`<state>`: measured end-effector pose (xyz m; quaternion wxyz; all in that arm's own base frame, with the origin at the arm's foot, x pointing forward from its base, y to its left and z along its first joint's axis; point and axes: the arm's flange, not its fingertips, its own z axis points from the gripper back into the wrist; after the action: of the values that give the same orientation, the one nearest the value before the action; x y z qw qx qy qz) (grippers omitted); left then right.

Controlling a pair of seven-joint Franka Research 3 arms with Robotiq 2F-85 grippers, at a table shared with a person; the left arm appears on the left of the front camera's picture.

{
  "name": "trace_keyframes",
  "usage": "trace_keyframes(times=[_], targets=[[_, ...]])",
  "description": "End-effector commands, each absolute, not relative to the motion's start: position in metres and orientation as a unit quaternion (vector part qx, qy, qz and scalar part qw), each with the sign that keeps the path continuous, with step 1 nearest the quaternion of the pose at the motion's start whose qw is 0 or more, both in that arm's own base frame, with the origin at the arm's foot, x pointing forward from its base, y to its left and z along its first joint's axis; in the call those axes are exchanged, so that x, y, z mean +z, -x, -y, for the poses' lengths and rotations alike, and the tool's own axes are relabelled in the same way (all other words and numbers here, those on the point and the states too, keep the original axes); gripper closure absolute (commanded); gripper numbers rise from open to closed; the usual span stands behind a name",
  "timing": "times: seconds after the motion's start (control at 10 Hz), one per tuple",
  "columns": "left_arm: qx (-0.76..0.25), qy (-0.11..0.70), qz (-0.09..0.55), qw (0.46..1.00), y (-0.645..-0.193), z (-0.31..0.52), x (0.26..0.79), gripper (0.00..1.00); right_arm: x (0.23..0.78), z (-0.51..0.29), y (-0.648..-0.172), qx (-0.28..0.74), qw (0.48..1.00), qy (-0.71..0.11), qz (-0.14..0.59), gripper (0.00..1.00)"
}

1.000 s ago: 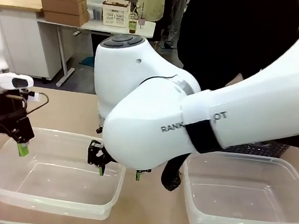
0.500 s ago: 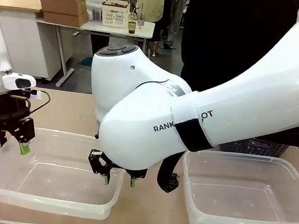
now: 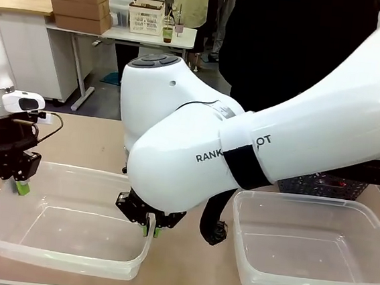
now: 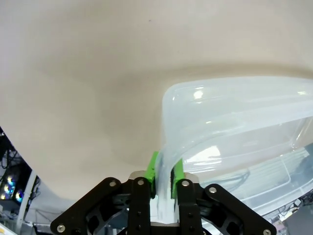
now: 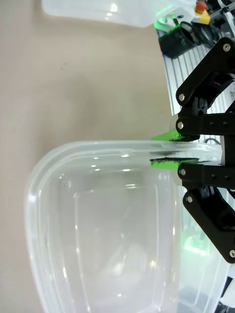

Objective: Sort the waste into each basket.
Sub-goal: Pick up the Organizing box on the left side of the table and lift it.

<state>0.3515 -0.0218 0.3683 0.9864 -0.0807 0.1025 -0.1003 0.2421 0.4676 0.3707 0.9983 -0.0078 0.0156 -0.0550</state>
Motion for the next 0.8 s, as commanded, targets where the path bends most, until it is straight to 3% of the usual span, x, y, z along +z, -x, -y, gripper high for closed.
trace_keyframes(times=[0.0,0.4,0.7], targets=[[-0.092,0.077,-0.088,0.989,-0.319,0.024,0.351,1.0,0.372,-0.458,-0.239,-0.055,0.998,-0.019,-0.019,1.0],[-0.08,0.088,-0.061,0.991,-0.314,0.031,0.373,1.0,0.378,-0.444,-0.244,-0.063,0.997,-0.024,-0.028,1.0],[-0.033,0.059,-0.063,0.996,-0.329,0.068,0.447,1.0,0.437,-0.419,-0.263,-0.01,1.0,0.016,-0.021,1.0]])
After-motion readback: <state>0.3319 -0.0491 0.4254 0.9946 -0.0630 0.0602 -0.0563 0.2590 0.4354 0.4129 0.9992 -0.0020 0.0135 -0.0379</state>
